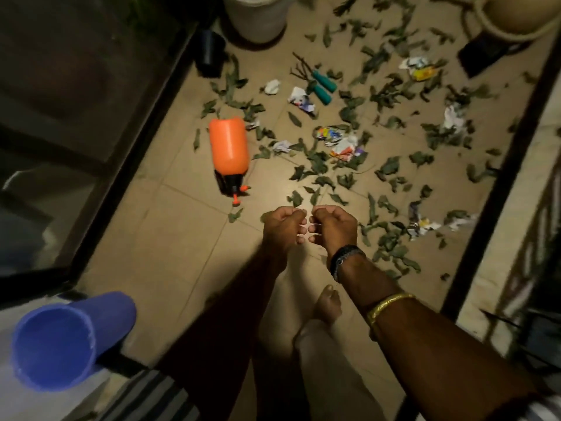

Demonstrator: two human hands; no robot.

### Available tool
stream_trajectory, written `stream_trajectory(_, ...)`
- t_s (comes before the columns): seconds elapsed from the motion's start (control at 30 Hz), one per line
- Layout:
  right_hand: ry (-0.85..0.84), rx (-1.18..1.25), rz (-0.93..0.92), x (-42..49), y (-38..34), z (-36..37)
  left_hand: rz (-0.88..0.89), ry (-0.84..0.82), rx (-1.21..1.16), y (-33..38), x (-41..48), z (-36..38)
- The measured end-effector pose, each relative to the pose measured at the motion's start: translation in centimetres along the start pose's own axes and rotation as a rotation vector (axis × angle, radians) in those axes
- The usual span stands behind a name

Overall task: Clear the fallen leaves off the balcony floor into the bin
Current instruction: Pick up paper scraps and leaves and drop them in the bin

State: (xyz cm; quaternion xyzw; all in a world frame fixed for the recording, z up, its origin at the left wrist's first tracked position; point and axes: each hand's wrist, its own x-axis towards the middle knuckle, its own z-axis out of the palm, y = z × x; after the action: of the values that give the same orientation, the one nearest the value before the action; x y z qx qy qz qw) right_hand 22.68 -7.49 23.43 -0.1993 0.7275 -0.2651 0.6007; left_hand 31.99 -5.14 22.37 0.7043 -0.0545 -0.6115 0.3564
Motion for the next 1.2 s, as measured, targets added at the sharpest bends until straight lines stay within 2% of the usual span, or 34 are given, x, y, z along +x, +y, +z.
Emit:
stream_trajectory(0.17, 0.145, 0.006, 0.017, 6.1, -1.6, -4.5, -0.025, -0.100, 0.140, 1.0, 2.5, 6.3)
stream_trajectory(0.3, 0.250, -0.060, 0.062, 9.5, 0.1, -6.1, -0.062, -0.241, 0.393, 1.4, 5.8, 7.3)
stream_trajectory(0.43, 0.309, -0.179, 0.009, 13.9, 3.9, -6.2, -0.021, -0.247, 0.517, 0.8, 10.3, 7.5)
stream_trajectory(0.6, 0.235, -0.404, -0.025, 19.8, 9.9, -5.4, -0.004, -0.292, 0.631, -2.3, 17.0, 8.1)
stream_trajectory(0.73, 0.166, -0.561, -0.145, 25.9, 16.8, -4.0, 0.015, -0.218, 0.686, -6.8, 23.6, 9.3)
stream_trajectory(0.87, -0.010, -0.712, -0.089, 31.6, 21.8, -3.8, 0.004, -0.148, 0.648, -11.9, 28.4, 9.9)
stream_trajectory(0.97, -0.044, -0.827, -0.119, 34.5, 24.5, -3.9, -0.021, -0.130, 0.593, -14.2, 29.6, 10.0)
stream_trajectory(1.07, 0.046, -0.715, -0.223, 35.5, 23.9, -4.6, -0.068, -0.125, 0.473, -14.8, 29.2, 10.4)
stream_trajectory(1.2, 0.123, -0.560, -0.221, 33.3, 19.8, -6.4, -0.092, -0.098, 0.527, -13.7, 27.7, 12.5)
